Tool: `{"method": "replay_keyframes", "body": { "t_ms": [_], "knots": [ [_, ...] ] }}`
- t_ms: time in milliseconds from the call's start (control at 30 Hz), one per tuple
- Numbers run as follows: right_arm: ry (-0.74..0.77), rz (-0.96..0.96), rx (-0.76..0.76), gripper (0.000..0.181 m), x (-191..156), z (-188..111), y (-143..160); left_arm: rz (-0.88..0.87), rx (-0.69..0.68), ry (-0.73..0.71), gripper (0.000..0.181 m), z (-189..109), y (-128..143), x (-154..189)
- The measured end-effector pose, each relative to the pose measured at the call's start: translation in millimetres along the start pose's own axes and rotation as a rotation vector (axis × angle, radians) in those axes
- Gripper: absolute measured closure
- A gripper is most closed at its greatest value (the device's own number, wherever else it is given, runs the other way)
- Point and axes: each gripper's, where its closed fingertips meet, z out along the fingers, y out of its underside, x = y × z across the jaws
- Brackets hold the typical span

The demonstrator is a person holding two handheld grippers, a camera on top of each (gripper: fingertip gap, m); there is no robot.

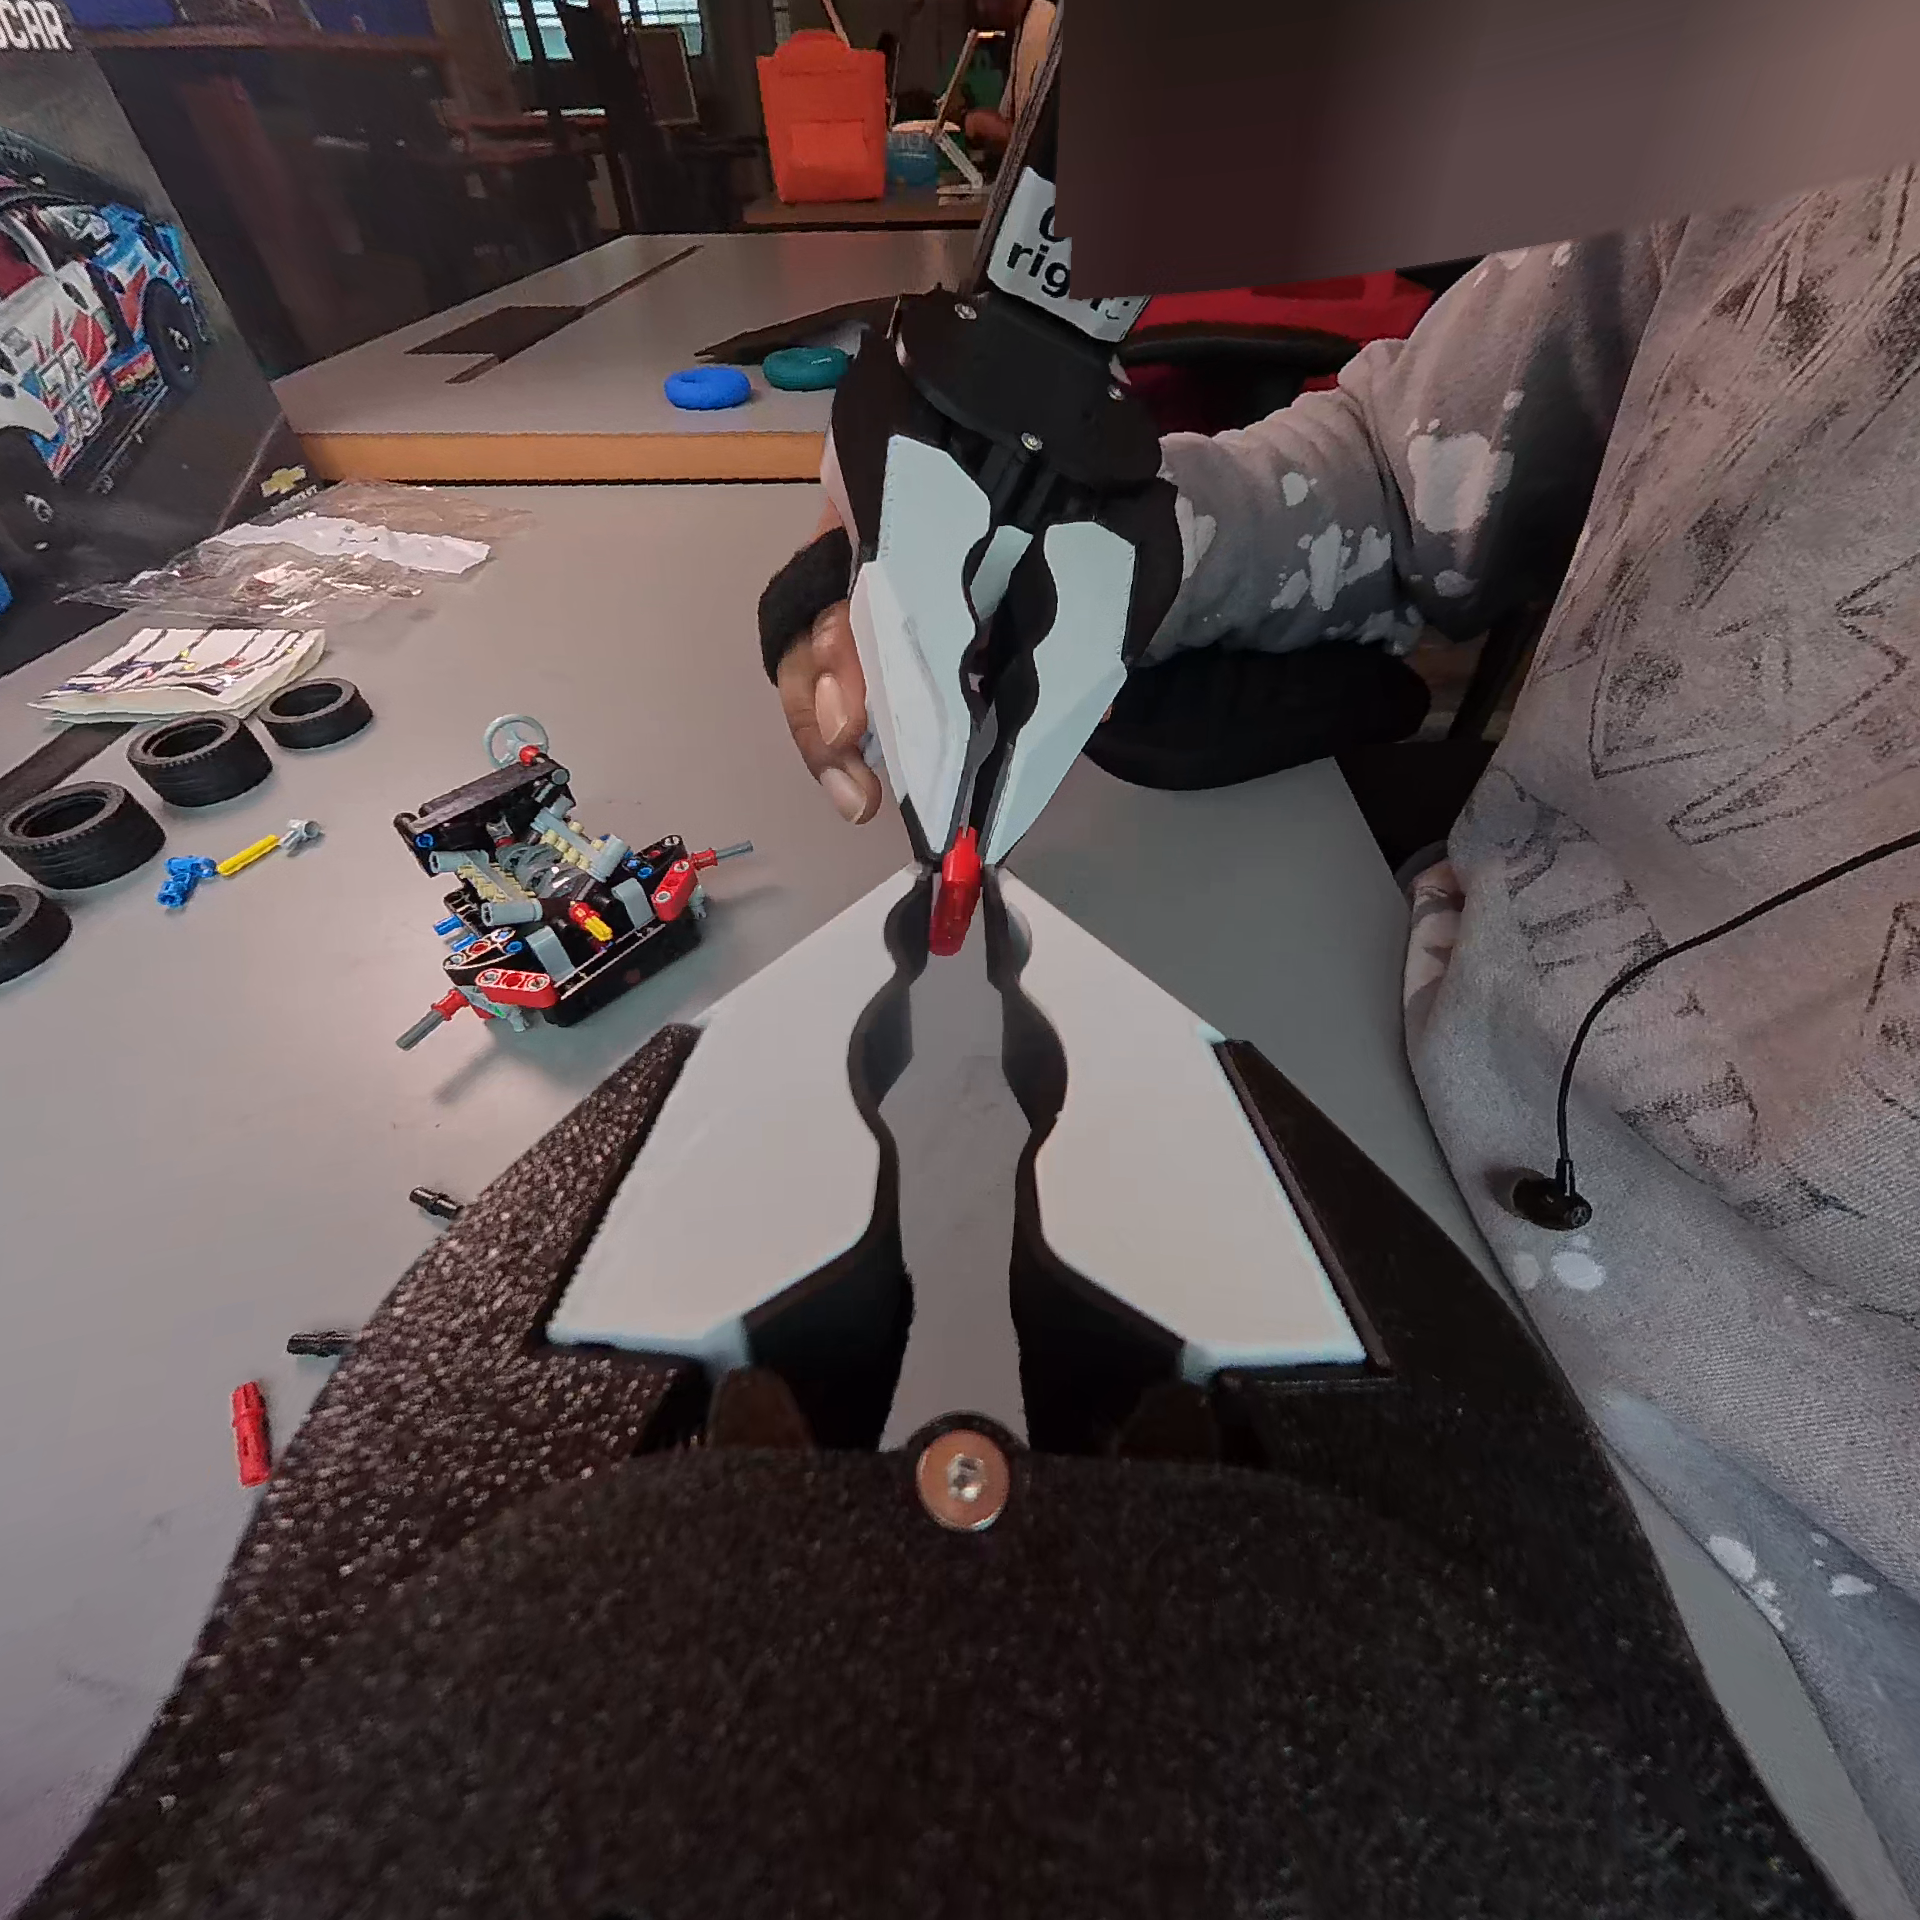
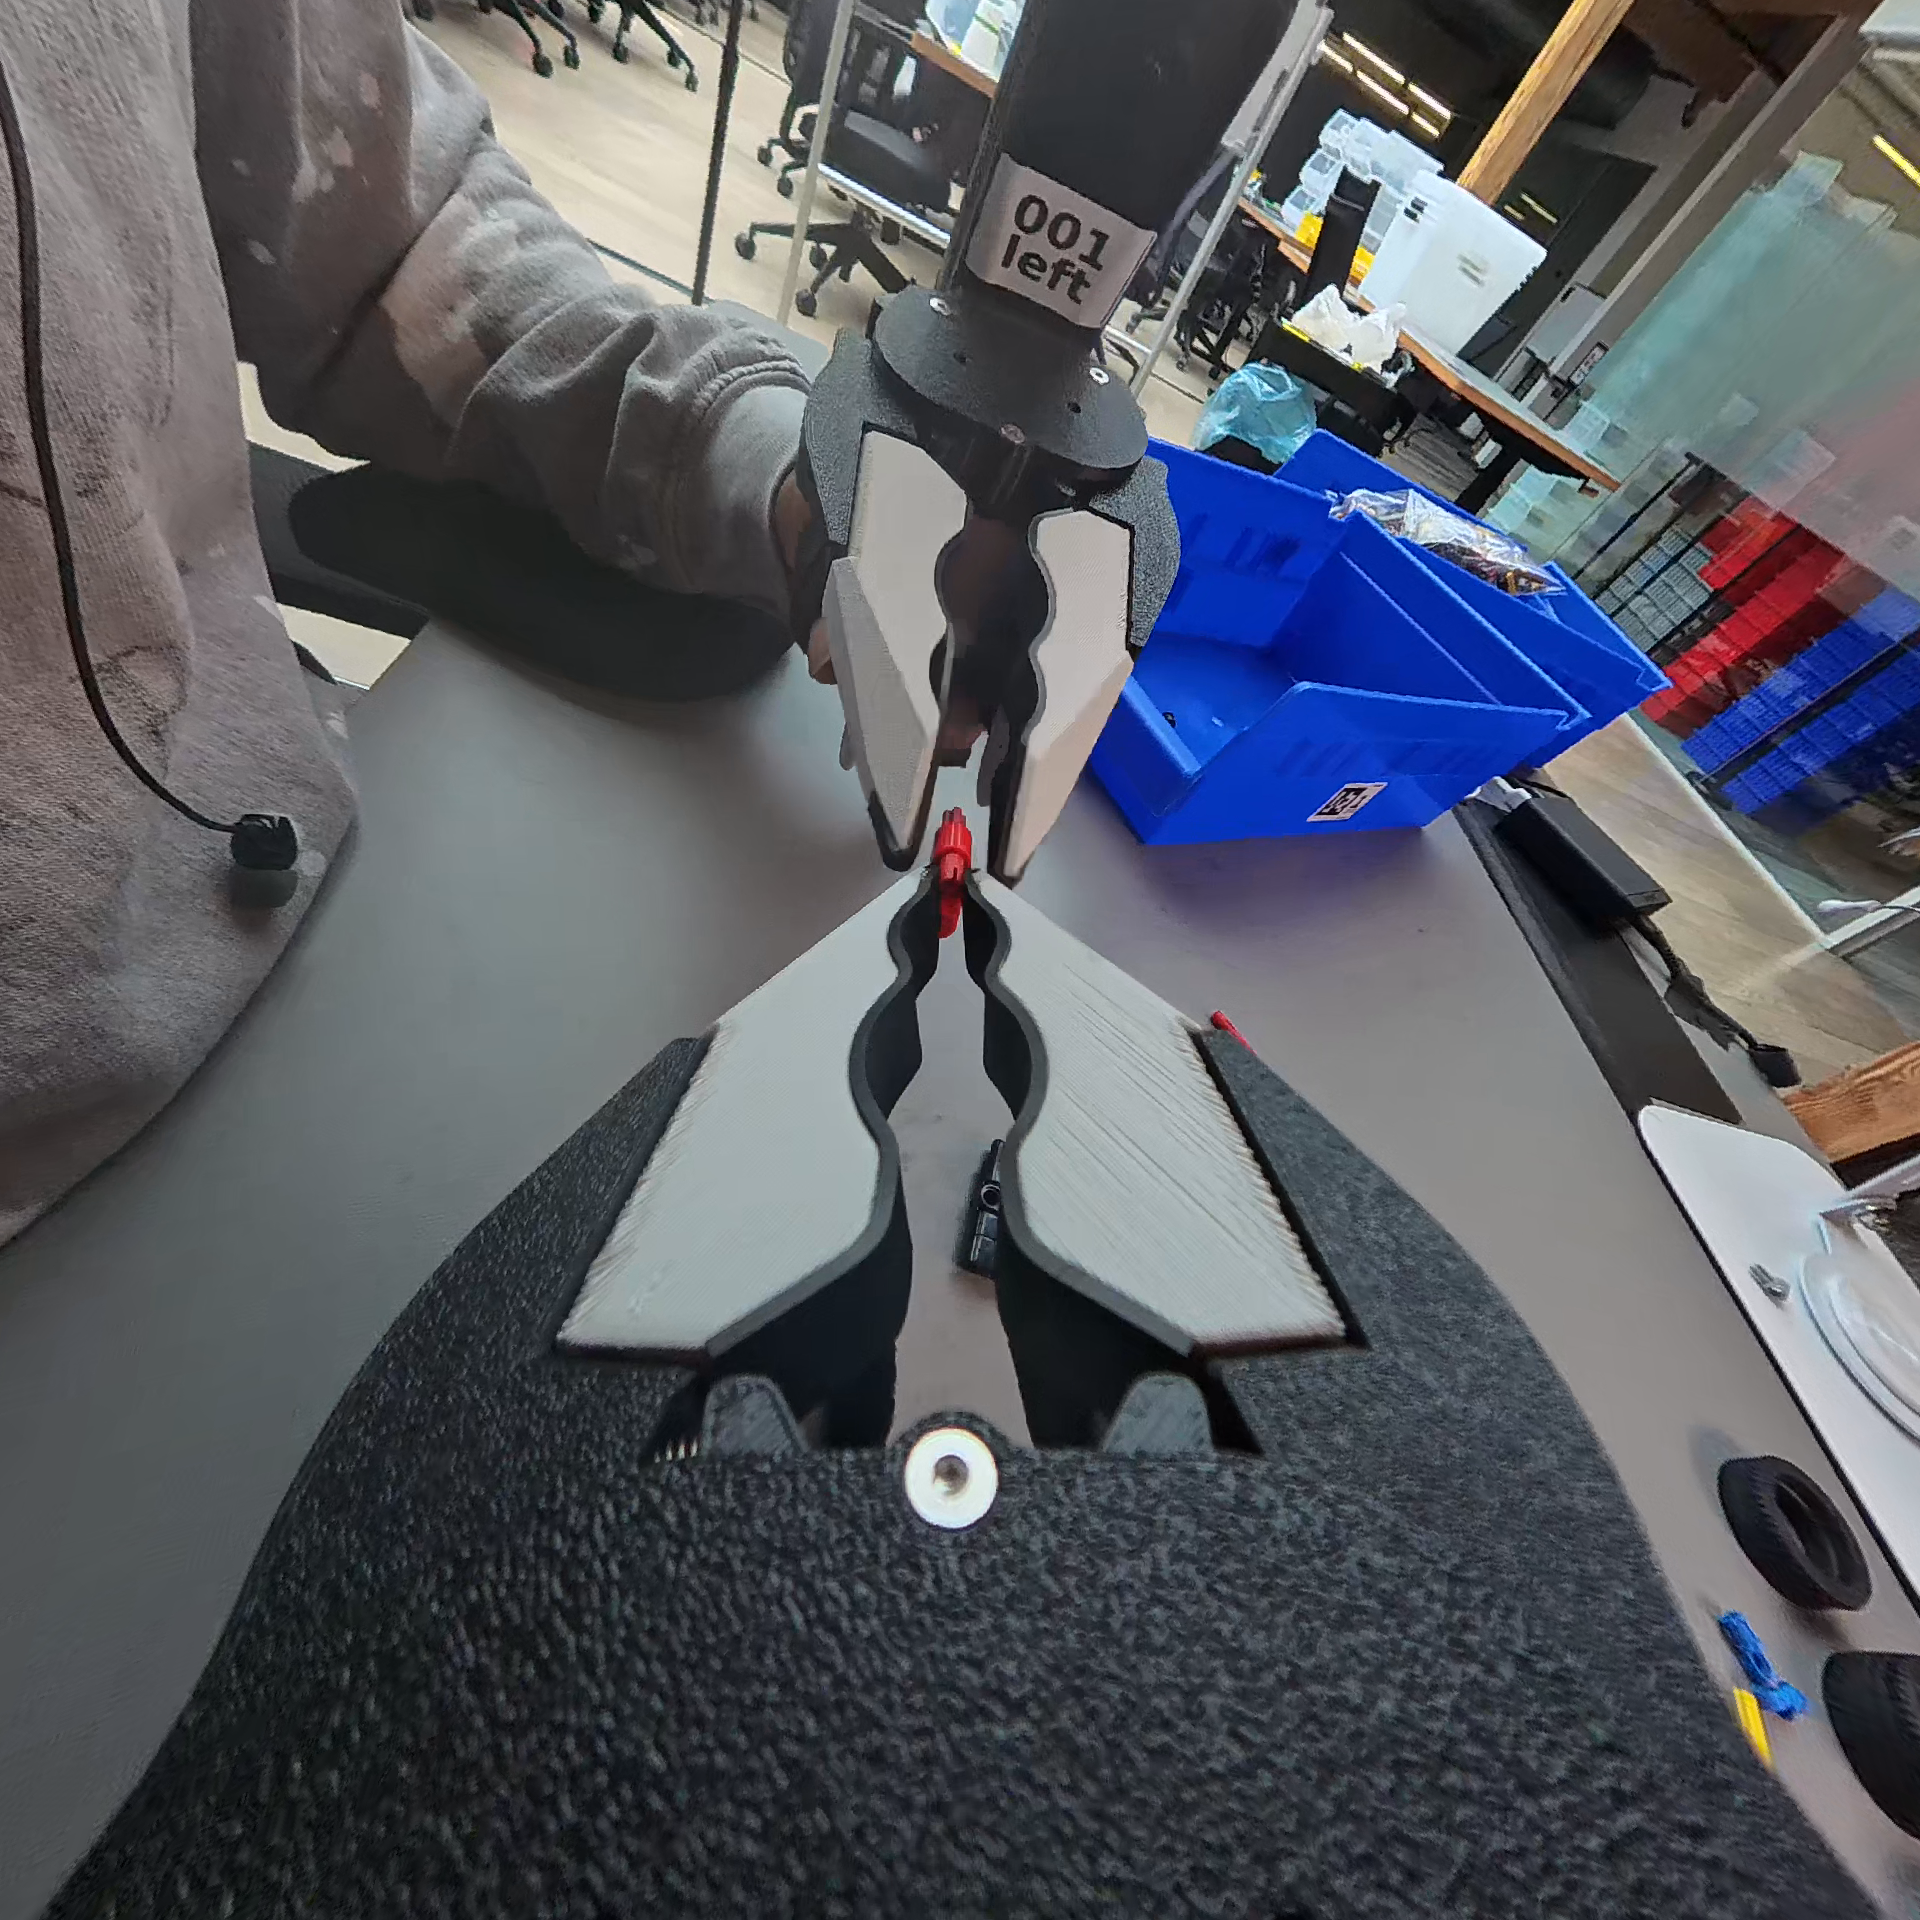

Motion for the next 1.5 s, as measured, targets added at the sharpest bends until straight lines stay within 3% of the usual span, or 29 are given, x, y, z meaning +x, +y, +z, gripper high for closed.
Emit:
{"method": "replay_keyframes", "body": {
  "t_ms": [67,200,767,800,867,900,1033,1133,1167,1333,1500],
  "knots": [
    [-0.014,0.007,0.008,0.178,-3,2,-1,0.038,-0.037,-0.011,0.159,3,5,2],
    [-0.024,0.021,0.032,0.178,-3,1,-4,0.072,-0.053,-0.002,0.174,3,4,5],
    [-0.087,0.186,0.163,0.180,4,-14,-22,0.125,0.089,-0.031,0.175,-4,-29,6],
    [-0.099,0.180,0.150,0.181,3,-16,-19,0.131,0.118,-0.037,0.175,-8,-34,5],
    [-0.009,0.242,0.133,0.181,24,-37,2,0.076,0.278,-0.107,0.174,-49,-60,-14],
    [0.017,0.269,0.149,0.181,31,-44,4,0.063,0.287,-0.144,0.179,-61,-62,-22],
    [0.036,0.172,0.175,0.181,30,-18,-22,0.142,0.135,-0.093,0.174,-18,-35,-8],
    [-0.039,0.240,0.217,0.155,22,-12,-35,0.143,0.144,-0.080,0.174,-14,-38,-9],
    [-0.046,0.253,0.226,0.154,20,-11,-36,0.141,0.142,-0.078,0.174,-13,-37,-10],
    [-0.016,0.224,0.237,0.174,16,-9,-38,0.132,0.129,-0.043,0.174,-3,-32,0],
    [-0.032,0.200,0.205,0.174,13,-11,-36,0.106,0.127,-0.022,0.174,0,-30,3]
  ]
}}
